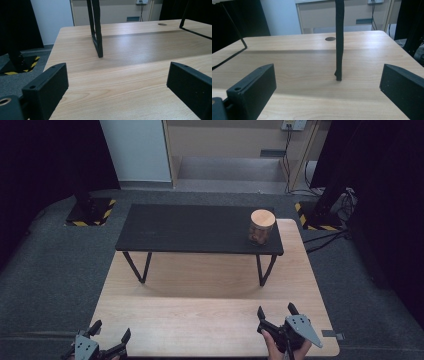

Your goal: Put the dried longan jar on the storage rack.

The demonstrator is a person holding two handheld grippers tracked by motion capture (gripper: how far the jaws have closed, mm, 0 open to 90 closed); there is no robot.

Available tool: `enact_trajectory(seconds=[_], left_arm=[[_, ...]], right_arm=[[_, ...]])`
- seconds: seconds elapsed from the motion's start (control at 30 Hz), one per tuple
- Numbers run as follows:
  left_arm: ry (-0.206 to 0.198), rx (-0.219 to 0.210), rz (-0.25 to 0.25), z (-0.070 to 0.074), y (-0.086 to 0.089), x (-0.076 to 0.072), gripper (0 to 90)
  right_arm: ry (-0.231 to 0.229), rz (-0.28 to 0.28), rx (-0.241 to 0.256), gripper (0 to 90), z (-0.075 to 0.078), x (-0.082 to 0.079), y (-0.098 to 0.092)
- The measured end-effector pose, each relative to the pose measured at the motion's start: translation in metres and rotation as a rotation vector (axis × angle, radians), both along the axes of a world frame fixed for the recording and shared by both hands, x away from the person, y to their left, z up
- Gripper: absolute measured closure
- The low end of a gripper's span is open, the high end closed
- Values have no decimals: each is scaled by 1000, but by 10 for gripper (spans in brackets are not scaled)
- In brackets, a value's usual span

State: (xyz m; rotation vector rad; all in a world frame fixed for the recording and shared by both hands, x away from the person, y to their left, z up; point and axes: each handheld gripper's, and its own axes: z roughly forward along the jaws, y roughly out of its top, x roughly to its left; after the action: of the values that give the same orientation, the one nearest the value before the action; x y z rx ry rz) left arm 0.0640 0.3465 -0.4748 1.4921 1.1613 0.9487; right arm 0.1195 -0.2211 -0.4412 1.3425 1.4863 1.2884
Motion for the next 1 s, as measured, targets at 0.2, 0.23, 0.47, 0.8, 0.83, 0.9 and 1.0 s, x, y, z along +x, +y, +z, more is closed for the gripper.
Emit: enact_trajectory(seconds=[0.2, 0.23, 0.47, 0.8, 0.83, 0.9, 1.0], left_arm=[[-4, 13, -1, 1, 1, 5, 23], [-4, 15, -1, 1, 1, 5, 23], [-9, 29, -3, 2, 1, 12, 23], [5, 34, 13, -2, -1, 22, 23], [5, 32, 16, -2, 0, 24, 23], [3, 31, 18, -2, -1, 26, 23], [6, 30, 17, -1, -1, 28, 22]], right_arm=[[1, -7, 3, 8, -11, -8, -5], [-2, -8, 7, 10, -14, -9, -6], [-10, -9, 17, 12, -24, -14, -11], [-21, 0, 12, 15, -33, -15, -11], [-19, 4, 13, 15, -34, -14, -11], [-21, 3, 20, 16, -36, -14, -11], [-20, 4, 22, 16, -37, -14, -11]])
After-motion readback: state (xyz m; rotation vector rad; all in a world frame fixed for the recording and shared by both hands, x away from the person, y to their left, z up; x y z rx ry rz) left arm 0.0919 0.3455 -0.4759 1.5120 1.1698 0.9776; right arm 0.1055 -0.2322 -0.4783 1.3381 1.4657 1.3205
